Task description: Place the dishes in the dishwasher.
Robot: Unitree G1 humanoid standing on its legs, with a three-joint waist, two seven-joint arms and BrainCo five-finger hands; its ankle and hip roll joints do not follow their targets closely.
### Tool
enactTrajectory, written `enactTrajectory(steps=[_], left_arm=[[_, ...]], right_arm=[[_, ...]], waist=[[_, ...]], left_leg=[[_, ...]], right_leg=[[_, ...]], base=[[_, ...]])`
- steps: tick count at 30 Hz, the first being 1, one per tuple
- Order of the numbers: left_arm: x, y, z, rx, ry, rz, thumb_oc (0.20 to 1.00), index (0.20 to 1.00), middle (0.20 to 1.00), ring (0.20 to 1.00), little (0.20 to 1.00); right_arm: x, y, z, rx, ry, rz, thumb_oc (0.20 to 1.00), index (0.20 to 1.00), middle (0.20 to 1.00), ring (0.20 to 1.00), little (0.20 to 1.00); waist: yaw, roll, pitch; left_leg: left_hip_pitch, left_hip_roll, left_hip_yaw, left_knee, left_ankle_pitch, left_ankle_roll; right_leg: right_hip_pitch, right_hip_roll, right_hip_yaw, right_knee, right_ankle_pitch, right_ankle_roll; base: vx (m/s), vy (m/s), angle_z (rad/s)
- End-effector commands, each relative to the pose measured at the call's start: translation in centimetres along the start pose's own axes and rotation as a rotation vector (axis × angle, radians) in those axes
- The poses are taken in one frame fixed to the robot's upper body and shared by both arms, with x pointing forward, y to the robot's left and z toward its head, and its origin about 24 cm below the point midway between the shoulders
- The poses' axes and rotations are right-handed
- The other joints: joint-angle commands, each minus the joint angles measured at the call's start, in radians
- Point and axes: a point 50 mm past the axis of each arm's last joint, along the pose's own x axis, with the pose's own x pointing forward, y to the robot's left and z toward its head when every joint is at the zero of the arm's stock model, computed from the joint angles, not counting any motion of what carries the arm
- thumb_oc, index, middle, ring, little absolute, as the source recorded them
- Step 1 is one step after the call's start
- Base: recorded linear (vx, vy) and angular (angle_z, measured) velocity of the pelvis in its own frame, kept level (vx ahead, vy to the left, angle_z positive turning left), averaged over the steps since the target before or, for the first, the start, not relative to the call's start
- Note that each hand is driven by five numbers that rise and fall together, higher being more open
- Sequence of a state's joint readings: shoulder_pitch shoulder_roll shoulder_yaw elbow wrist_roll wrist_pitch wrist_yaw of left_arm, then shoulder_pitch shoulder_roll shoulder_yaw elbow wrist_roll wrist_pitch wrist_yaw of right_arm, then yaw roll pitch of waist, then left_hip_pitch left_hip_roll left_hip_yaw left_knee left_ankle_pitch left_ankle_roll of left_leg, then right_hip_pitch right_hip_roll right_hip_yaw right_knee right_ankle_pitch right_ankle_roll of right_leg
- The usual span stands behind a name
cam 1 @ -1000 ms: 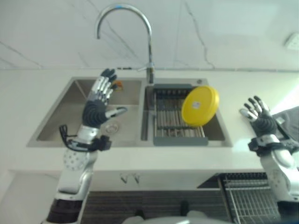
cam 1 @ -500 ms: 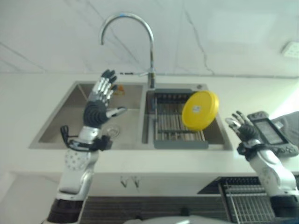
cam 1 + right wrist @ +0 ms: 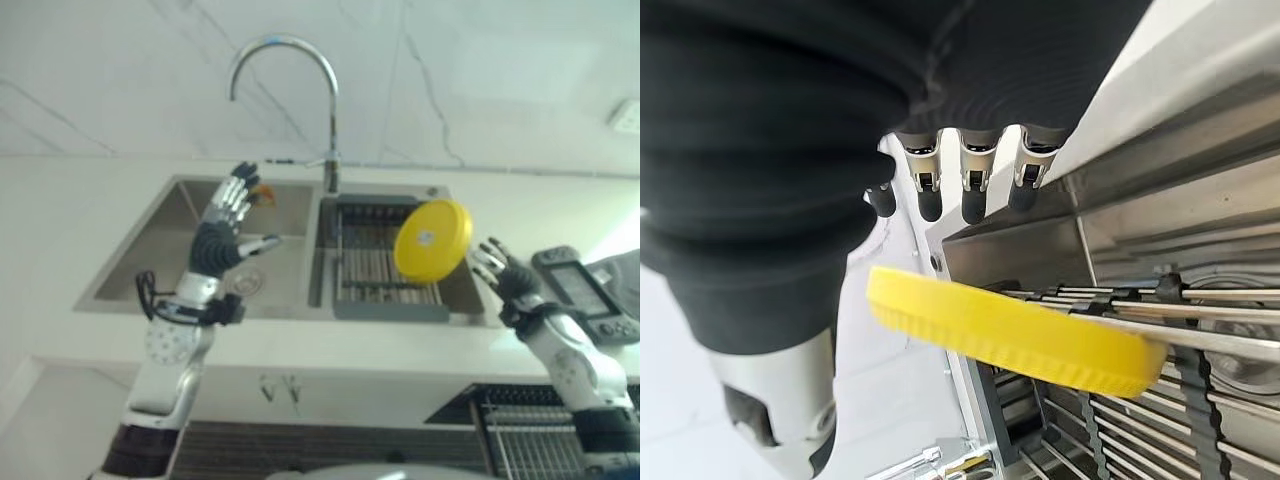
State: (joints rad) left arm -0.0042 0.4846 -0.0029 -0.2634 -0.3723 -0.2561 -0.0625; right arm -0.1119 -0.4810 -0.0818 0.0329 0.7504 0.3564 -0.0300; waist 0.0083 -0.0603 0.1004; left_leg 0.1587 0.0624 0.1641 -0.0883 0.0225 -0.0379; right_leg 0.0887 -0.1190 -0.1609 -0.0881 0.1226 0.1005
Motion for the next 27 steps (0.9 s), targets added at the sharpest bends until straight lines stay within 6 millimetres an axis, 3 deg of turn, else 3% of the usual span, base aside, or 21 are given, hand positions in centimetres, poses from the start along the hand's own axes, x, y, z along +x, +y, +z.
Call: enactTrajectory(steps=[1,27], left_arm=[[1.5,-0.2,1.0,0.033,-0.07,-0.04,1.0,1.0,1.0,1.0,1.0],[2.1,-0.6,0.8,0.023,-0.053,-0.062,1.0,1.0,1.0,1.0,1.0]], right_arm=[[1.4,0.6,4.5,-0.014,-0.136,0.044,1.0,1.0,1.0,1.0,1.0],[3.6,0.1,4.7,0.049,-0.085,-0.024,1.0,1.0,1.0,1.0,1.0]], waist=[[0.014,0.012,0.001],[0.055,0.018,0.006]], left_leg=[[0.008,0.017,-0.028,0.001,-0.063,-0.006],[0.006,0.016,-0.042,0.001,-0.049,-0.009]], right_leg=[[0.074,0.011,-0.063,0.001,-0.093,0.026],[0.088,0.012,-0.086,0.001,-0.094,0.016]], base=[[0.03,-0.001,0.07],[0.0,-0.001,0.04]])
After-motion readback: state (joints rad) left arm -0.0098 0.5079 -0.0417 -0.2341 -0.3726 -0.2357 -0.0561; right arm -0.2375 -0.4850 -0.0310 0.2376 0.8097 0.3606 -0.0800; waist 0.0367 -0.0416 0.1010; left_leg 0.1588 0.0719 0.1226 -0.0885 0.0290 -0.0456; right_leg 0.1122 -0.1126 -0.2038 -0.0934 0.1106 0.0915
